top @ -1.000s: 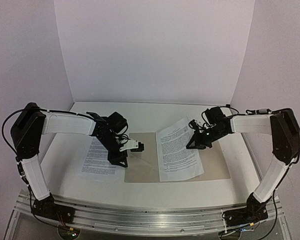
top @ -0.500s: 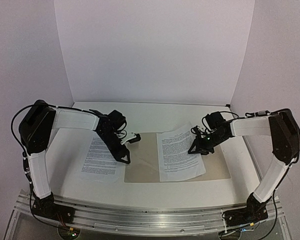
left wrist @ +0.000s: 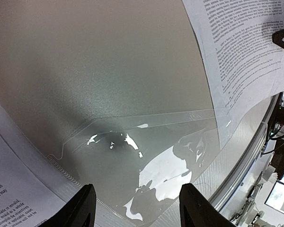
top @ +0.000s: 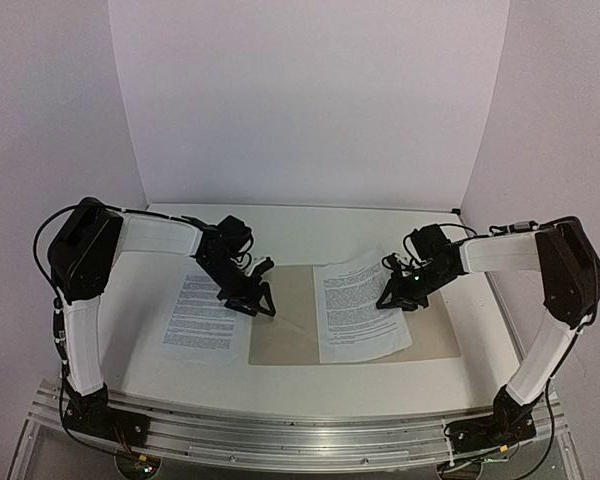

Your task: Put the files into the folder

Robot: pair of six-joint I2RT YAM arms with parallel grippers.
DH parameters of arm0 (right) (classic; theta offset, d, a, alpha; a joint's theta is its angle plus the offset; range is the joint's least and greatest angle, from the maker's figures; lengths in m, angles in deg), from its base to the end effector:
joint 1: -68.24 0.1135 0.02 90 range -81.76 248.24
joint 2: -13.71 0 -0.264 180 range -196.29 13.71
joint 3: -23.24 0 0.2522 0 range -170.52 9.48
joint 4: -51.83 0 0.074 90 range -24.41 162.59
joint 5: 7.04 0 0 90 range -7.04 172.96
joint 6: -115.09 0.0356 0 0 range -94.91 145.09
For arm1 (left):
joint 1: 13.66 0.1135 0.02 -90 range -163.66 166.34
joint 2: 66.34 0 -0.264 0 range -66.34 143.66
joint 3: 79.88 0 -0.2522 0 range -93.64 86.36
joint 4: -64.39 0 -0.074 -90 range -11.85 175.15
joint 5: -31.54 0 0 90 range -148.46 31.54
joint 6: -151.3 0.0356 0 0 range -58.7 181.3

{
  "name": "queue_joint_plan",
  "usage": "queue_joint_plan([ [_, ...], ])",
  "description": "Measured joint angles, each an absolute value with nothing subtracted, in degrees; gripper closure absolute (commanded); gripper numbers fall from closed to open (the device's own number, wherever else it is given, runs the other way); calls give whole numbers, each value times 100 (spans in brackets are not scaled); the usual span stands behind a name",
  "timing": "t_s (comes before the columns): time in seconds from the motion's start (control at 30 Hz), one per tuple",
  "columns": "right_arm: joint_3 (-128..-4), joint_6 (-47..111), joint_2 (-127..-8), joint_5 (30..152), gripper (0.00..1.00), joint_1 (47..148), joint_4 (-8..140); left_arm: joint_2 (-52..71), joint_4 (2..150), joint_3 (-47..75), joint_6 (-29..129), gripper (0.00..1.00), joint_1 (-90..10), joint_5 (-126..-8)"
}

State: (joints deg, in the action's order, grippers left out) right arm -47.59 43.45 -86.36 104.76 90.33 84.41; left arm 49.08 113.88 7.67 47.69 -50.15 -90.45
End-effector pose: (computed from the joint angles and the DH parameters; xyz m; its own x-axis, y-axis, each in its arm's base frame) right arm 0.3071 0.1389 0.1559 -0.9364 -0.0644 -0.3451 -0.2284 0.8584 0.4594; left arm 0.3079 -0.2512 0.1542 -0.8939 0.4130 -0.1740 0.4346 0.7039 -0.5619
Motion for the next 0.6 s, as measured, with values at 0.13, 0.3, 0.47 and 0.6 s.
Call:
queue_joint_plan([
  [0.13,-4729,4363,-8636,10452,79,9033,8440,4929,11390,767,4434,39,-5015,-9008],
  [0.3,-4705,4368,-8636,10450,80,9033,8440,4929,11393,806,4118,39,-5013,-8860],
  [0.47,-4692,4385,-8636,10454,78,9033,8437,5007,11400,852,3974,38,-5013,-8773],
  [0.6,-4637,4399,-8636,10461,77,9033,8416,5030,11364,861,3907,36,-5011,-8782],
])
